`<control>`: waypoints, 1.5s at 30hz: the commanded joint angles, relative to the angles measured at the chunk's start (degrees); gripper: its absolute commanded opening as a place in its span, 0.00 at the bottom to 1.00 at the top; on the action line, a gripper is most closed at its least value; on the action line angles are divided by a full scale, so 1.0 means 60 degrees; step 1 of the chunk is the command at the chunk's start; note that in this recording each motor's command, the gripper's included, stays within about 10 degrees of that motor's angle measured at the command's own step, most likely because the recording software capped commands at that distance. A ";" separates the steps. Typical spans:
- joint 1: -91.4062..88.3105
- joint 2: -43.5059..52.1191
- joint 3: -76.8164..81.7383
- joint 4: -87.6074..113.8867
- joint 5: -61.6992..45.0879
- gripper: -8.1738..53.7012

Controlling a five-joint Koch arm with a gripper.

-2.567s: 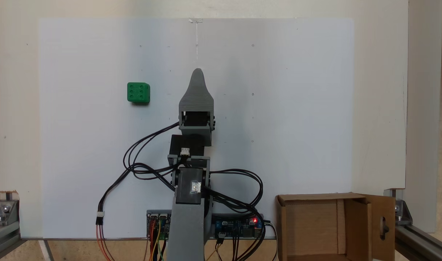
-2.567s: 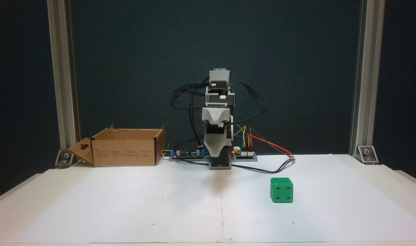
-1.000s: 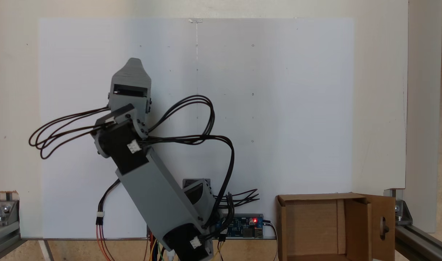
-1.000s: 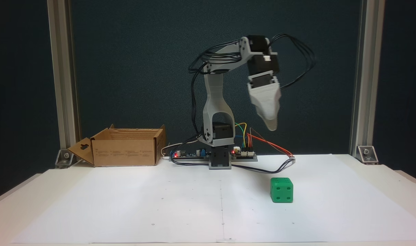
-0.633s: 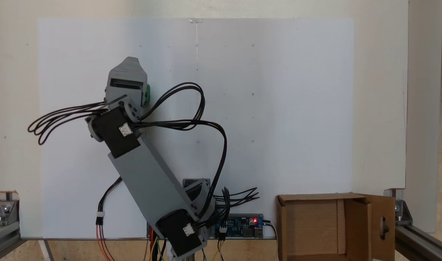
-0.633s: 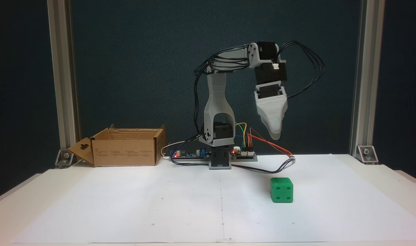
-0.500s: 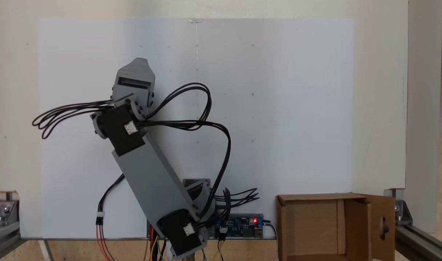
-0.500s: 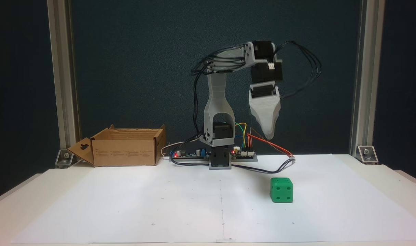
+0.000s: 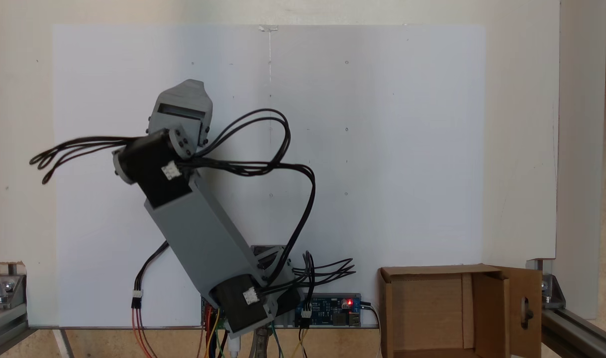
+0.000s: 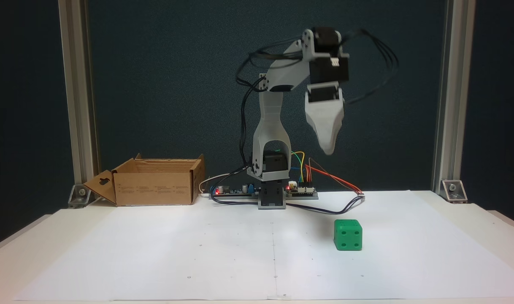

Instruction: Grasp a green dice and put it in the bin.

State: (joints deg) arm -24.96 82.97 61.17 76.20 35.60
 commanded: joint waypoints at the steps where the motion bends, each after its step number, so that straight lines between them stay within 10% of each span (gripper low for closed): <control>1: 0.0015 -0.0117 -0.0923 0.0967 0.0776 0.85; 45: -0.0879 -0.0220 0.1890 -0.1377 0.1582 0.83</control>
State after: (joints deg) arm -29.53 79.28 73.39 68.55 40.52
